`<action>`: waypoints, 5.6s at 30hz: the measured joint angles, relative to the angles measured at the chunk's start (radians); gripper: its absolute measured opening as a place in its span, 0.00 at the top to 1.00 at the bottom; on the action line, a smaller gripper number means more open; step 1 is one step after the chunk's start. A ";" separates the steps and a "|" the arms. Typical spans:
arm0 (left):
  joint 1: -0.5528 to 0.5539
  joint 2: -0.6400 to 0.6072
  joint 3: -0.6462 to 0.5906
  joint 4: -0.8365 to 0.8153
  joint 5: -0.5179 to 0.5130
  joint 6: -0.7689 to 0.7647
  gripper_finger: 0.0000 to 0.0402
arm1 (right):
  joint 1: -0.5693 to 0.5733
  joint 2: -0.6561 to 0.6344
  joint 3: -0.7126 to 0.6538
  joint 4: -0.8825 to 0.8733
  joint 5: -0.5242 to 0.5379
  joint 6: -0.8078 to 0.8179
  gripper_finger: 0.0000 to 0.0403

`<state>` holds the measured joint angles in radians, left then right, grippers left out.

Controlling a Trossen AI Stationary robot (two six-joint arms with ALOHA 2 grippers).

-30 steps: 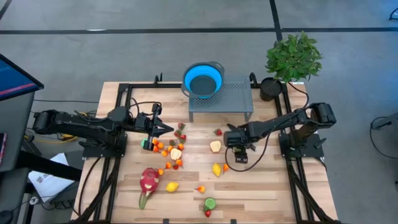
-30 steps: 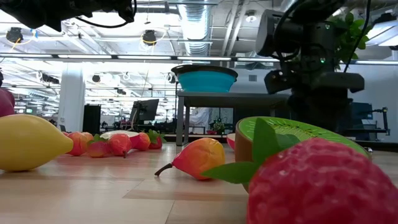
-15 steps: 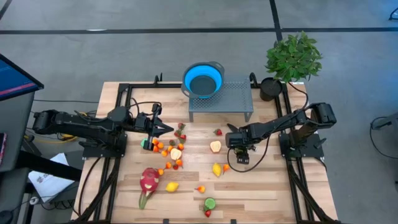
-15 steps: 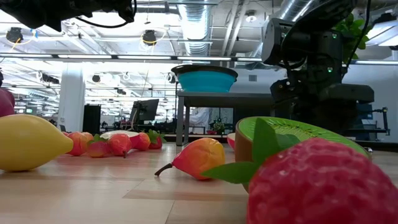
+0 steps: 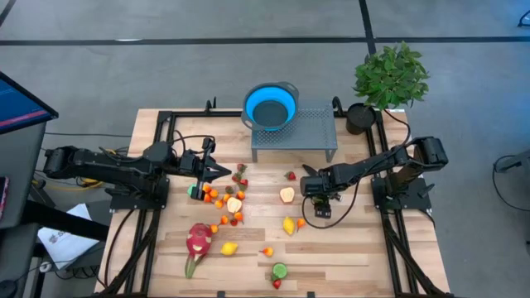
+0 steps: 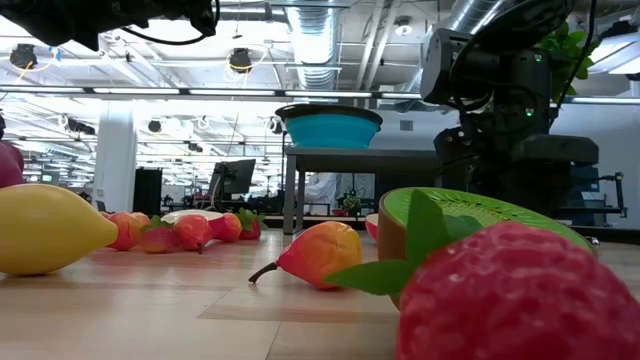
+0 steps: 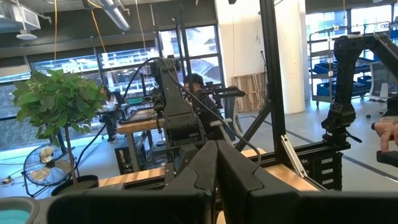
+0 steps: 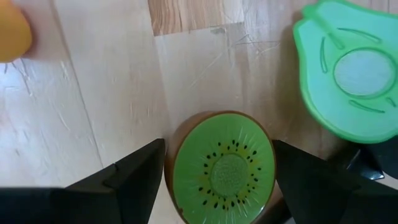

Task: Pick & Place Fruit
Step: Put the top kiwi into the strainer bowl, then put the knife on the shelf to the right of the strainer bowl

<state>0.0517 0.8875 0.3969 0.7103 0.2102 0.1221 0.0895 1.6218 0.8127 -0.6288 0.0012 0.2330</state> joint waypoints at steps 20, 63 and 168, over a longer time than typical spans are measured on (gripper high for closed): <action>0.000 0.000 0.000 0.000 0.000 0.000 0.99 | 0.001 0.000 0.000 0.004 0.000 0.007 0.29; 0.000 0.000 0.000 0.001 0.000 0.000 0.99 | 0.014 0.003 0.212 -0.070 -0.031 -0.104 0.46; 0.001 0.000 0.000 -0.028 0.000 0.000 0.99 | 0.054 -0.590 -0.029 -0.277 0.400 0.492 0.97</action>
<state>0.0528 0.8871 0.3965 0.6819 0.2101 0.1220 0.1436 1.0317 0.7839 -0.9057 0.4011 0.7252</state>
